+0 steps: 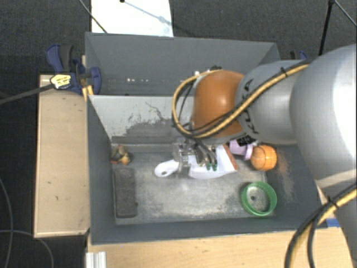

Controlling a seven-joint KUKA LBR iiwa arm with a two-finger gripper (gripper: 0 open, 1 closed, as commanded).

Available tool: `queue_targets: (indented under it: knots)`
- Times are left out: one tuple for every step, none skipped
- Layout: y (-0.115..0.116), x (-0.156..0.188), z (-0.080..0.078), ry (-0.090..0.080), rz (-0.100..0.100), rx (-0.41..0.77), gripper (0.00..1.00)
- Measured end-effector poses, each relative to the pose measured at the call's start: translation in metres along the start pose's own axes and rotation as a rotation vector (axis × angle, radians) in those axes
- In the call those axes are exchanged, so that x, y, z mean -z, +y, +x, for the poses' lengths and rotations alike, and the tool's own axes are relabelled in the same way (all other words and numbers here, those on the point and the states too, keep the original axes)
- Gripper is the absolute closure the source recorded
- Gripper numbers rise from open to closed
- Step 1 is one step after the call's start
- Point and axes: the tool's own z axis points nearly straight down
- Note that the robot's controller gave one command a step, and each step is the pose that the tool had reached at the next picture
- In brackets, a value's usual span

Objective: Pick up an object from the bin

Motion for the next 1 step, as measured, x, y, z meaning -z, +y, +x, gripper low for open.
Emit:
queue_targets:
  knots:
    - [0.0001,0.0001,-0.0001,0.000,0.000,-0.001,1.00]
